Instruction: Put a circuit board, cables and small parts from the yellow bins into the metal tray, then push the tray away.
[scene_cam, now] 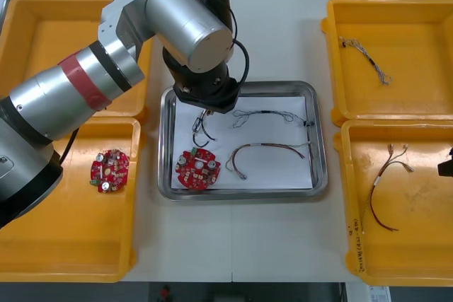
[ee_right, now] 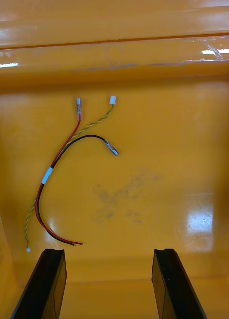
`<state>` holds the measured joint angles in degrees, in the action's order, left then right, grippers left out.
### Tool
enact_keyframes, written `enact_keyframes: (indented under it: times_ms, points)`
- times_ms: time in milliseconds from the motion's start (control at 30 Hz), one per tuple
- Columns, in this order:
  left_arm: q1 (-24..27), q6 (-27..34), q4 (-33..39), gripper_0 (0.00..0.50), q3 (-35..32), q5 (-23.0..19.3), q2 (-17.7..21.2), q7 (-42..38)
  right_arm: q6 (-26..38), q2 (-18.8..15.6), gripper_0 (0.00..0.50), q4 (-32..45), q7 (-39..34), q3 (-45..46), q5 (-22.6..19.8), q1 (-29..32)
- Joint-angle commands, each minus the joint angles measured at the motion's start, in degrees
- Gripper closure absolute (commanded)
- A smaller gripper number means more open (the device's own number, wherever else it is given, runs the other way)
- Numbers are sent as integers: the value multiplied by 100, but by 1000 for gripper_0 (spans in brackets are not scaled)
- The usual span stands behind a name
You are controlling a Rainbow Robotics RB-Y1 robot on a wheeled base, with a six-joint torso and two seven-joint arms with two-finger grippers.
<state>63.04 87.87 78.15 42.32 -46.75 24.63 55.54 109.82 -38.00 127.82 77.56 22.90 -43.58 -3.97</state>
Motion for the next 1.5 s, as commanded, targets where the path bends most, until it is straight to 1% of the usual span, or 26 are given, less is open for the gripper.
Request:
enact_keyframes:
  times_ms: [33,167,300,433,733,767,800,833,1233,1500]
  points:
    - [-20,-253,-80,499,259,-71,-142,-395,18,-234,0,173,-162,198,-37,89]
    - [-55,-376,-107,499,496,-71,-142,-430,18,-243,0,173,-162,198,-28,89]
    - [-126,-490,-107,498,584,-71,-142,-465,18,-243,0,173,-162,207,-28,80]
    - [-205,-745,-115,500,769,-54,-142,-483,18,-243,0,173,-162,198,-28,89]
    - [-205,-772,-115,493,804,-80,-142,-571,18,-243,0,173,-162,189,-37,89]
    - [-205,-780,-115,352,795,-80,-142,-588,18,-243,0,173,-162,189,-37,89]
    - [-196,-789,-115,144,795,-71,-142,-606,18,-243,0,173,-162,189,-37,89]
    - [-196,-798,-115,0,795,-71,-142,-615,18,-243,0,181,-162,189,-37,89]
    - [-196,-798,-80,0,646,-71,-142,-755,18,-243,0,173,-180,189,-63,89]
    - [-205,-631,-28,0,285,-45,-142,-747,18,-243,0,173,-197,189,-72,89]
